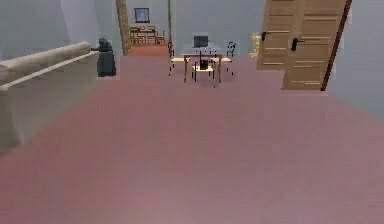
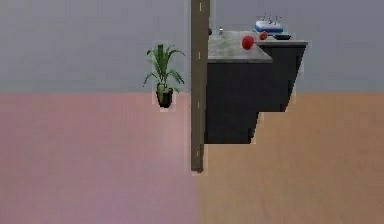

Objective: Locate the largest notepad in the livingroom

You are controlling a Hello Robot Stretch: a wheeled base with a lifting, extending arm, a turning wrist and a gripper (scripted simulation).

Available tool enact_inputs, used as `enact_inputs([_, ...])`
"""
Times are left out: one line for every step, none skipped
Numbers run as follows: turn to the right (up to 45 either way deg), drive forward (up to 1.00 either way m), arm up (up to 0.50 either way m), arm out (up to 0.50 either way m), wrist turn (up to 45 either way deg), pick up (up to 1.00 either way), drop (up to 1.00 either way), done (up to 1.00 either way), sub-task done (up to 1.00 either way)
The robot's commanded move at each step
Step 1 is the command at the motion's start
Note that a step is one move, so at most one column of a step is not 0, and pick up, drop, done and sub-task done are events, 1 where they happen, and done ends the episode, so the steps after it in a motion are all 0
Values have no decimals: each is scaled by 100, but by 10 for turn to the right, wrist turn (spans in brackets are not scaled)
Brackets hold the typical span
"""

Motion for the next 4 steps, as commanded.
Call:
enact_inputs([0, 20, 0, 0, 0, 0, 0, 0, 0])
enact_inputs([-390, 0, 0, 0, 0, 0, 0, 0, 0])
enact_inputs([-30, 0, 0, 0, 0, 0, 0, 0, 0])
enact_inputs([0, 45, 0, 0, 0, 0, 0, 0, 0])
